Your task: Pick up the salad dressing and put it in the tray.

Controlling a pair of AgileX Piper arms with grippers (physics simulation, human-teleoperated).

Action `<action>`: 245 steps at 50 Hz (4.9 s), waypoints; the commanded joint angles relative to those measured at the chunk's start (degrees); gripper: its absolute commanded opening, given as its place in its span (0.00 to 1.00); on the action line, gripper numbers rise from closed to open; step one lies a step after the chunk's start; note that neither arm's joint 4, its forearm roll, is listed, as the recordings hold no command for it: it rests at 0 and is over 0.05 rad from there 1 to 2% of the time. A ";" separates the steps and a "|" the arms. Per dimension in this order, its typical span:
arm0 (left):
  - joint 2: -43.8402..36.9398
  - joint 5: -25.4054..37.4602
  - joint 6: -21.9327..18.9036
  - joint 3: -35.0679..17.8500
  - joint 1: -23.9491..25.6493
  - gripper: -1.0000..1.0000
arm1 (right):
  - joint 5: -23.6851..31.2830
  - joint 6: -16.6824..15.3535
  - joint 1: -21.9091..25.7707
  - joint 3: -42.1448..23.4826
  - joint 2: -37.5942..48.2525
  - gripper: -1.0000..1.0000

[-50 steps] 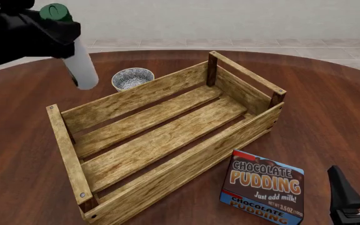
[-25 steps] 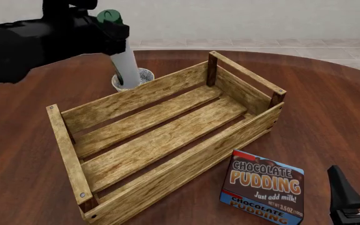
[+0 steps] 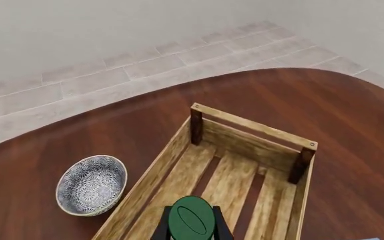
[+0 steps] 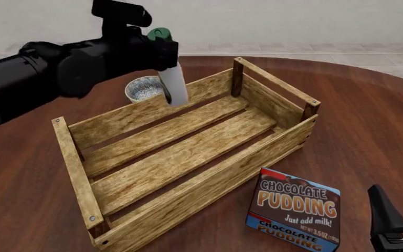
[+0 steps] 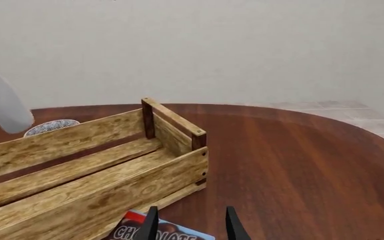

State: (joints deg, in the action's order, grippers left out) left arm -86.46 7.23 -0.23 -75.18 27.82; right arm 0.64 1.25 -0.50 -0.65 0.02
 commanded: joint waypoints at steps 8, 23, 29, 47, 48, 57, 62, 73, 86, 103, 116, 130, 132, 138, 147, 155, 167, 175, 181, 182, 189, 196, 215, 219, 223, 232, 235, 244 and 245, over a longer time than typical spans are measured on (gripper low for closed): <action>-7.30 -6.02 0.64 0.88 0.48 0.00 | -0.21 0.54 -0.62 0.06 0.00 1.00; -12.13 -9.92 0.63 2.58 0.02 0.00 | -0.36 0.90 -0.98 0.14 -0.01 1.00; -14.03 -12.00 1.72 3.78 -0.17 0.00 | -0.39 1.05 -1.04 0.21 -0.01 1.00; -16.94 -15.31 2.39 5.06 -2.24 0.00 | 0.24 0.99 -1.31 -0.12 -0.01 1.00; -17.27 -15.50 2.35 5.07 -2.51 0.00 | 0.24 1.00 -1.37 -0.11 -0.01 1.00; -18.54 -16.31 3.02 5.49 -2.78 0.00 | 0.18 1.08 -1.53 0.01 -0.01 1.00; -19.10 -16.58 3.47 5.60 -2.42 0.00 | 0.19 1.17 -1.62 -0.02 -0.01 1.00; -20.37 -17.56 3.63 6.09 -2.12 0.00 | 0.15 1.51 -1.96 0.00 -0.01 1.00; -21.48 -18.12 2.71 6.43 -2.10 0.00 | 0.21 1.85 -2.20 -0.13 -0.01 1.00; -23.58 -18.65 1.87 6.20 -2.11 0.00 | -0.13 2.23 -2.47 0.10 -0.01 1.00; -25.60 -19.76 2.15 5.64 -2.16 0.00 | 0.02 2.51 -2.65 -0.07 -0.01 1.00; -27.28 -21.31 3.15 5.86 -2.41 0.00 | -0.27 2.53 -2.80 0.16 -0.01 1.00; -27.32 -21.38 3.22 5.90 -2.38 0.00 | -0.29 2.57 -2.81 0.18 -0.01 1.00; -27.46 -21.89 3.14 6.47 -2.26 0.00 | -0.30 2.51 -2.89 0.16 -0.01 1.00; -27.43 -21.98 2.51 6.94 -2.28 0.00 | -0.17 2.64 -2.96 0.02 -0.01 1.00; -27.09 -21.65 1.57 6.92 -2.23 1.00 | -0.22 2.65 -2.84 0.07 -0.01 1.00; -26.29 -21.07 1.04 6.66 -2.83 1.00 | -0.01 2.39 -2.53 -0.08 -0.01 1.00; -25.23 -20.43 0.86 6.65 -2.43 1.00 | 0.26 2.37 -2.44 -0.33 -0.01 1.00; -24.47 -19.93 0.75 6.48 -2.06 1.00 | -0.14 2.37 -2.45 0.07 -0.01 1.00; -24.30 -19.91 0.53 6.53 -2.04 1.00 | -0.14 2.37 -2.47 0.06 -0.01 1.00; -23.68 -19.72 0.50 6.62 -1.73 1.00 | -0.06 2.34 -2.47 -0.01 -0.01 1.00; -23.46 -19.66 0.59 6.61 -1.68 1.00 | -0.07 2.29 -2.41 -0.05 -0.01 1.00; -21.98 -18.76 -0.05 6.43 -1.21 1.00 | -0.10 2.27 -2.42 -0.13 -0.01 1.00; -21.55 -18.62 -0.21 6.49 -1.09 1.00 | -0.16 2.34 -2.46 -0.08 -0.01 1.00; -21.22 -18.28 -0.32 6.36 -0.90 1.00 | -0.09 2.35 -2.49 -0.17 -0.01 1.00; -20.09 -17.04 -0.99 5.41 -0.62 1.00 | -0.21 2.40 -2.53 -0.09 -0.01 1.00; -19.71 -16.71 -1.22 5.19 -0.65 1.00 | -0.16 2.37 -2.50 -0.15 -0.01 1.00; -18.21 -15.56 -1.37 4.68 -0.30 1.00 | -0.63 2.44 -2.62 0.25 -0.01 1.00; -18.11 -15.44 -1.62 4.64 -0.36 1.00 | -0.74 2.44 -2.61 0.35 -0.01 1.00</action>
State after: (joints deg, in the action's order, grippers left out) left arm -105.98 -9.38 -1.42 -69.98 27.21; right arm 0.29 3.64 -3.04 -0.63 0.01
